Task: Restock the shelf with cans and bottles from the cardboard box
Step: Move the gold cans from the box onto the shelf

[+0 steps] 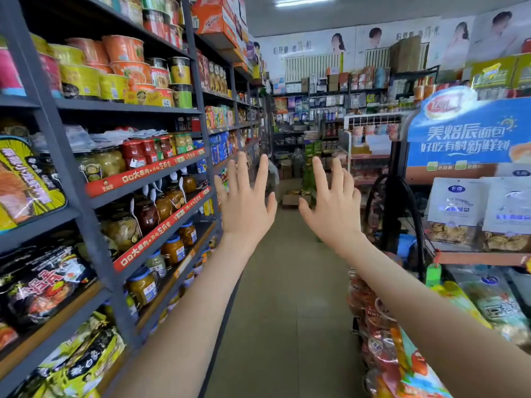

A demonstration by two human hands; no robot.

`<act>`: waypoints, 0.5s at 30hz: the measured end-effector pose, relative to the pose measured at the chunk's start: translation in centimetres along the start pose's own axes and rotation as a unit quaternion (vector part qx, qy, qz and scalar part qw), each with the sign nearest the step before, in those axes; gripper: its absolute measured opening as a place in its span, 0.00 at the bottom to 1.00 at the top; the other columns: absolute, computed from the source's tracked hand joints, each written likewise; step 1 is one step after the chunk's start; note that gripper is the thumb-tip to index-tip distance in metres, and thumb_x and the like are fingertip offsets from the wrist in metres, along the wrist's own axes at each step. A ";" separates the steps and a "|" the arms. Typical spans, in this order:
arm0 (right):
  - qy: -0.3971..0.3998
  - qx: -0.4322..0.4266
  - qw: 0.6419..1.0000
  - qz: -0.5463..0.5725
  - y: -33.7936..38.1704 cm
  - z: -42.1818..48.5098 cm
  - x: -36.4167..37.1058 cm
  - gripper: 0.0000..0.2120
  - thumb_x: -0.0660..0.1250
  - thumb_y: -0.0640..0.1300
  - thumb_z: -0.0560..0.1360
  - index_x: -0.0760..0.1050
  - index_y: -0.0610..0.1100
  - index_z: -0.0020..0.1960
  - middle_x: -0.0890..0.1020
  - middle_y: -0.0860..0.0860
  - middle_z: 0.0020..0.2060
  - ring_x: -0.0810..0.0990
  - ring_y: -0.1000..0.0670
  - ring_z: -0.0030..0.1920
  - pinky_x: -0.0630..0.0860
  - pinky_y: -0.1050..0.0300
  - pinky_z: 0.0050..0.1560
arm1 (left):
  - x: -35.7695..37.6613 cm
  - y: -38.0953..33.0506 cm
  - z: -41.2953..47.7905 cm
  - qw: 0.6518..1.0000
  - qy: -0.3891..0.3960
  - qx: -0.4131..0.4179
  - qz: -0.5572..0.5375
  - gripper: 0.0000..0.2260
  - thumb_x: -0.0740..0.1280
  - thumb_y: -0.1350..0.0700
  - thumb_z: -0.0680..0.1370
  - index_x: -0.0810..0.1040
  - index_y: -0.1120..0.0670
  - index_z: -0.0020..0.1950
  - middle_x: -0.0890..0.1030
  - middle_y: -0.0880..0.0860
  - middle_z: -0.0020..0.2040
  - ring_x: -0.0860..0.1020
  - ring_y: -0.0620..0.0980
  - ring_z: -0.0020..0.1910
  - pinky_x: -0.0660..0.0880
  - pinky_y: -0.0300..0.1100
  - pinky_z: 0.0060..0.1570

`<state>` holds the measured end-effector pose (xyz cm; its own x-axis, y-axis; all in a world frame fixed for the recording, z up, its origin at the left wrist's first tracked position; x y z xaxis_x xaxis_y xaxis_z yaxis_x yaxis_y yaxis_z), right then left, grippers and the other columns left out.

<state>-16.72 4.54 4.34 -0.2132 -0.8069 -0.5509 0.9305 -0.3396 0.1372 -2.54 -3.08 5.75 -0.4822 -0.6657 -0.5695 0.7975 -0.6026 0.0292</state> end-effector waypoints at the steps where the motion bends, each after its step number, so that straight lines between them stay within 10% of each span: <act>1: 0.021 0.002 0.999 0.024 0.4 0.4 1.6 0.37 0.67 0.54 0.72 0.59 0.44 0.76 0.65 0.36 0.71 0.68 0.34 0.66 0.75 0.37 0.54 | 1.4 0.5 0.1 1.000 0.029 -0.006 0.004 0.31 0.62 0.47 0.78 0.54 0.51 0.78 0.57 0.63 0.76 0.59 0.65 0.74 0.57 0.65 0.69; 15: 0.140 0.017 0.988 0.060 4.5 14.4 32.9 0.29 0.60 0.53 0.77 0.59 0.44 0.74 0.66 0.43 0.69 0.67 0.39 0.64 0.71 0.44 0.57 | 28.7 15.7 12.3 0.995 0.103 0.020 0.006 0.29 0.59 0.47 0.80 0.56 0.54 0.78 0.60 0.63 0.75 0.64 0.62 0.71 0.64 0.57 0.69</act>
<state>-23.80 -30.49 -1.28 -0.0056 -0.6784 -0.7347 0.9324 -0.2691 0.2414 -8.28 -37.09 0.00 -0.3860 -0.5712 -0.7244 0.7852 -0.6156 0.0671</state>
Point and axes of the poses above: each hand's wrist, its own z-axis towards the middle knuckle, its own x-axis out of the palm, y = z × x, the point moved 7 cm from there along z, towards the middle knuckle
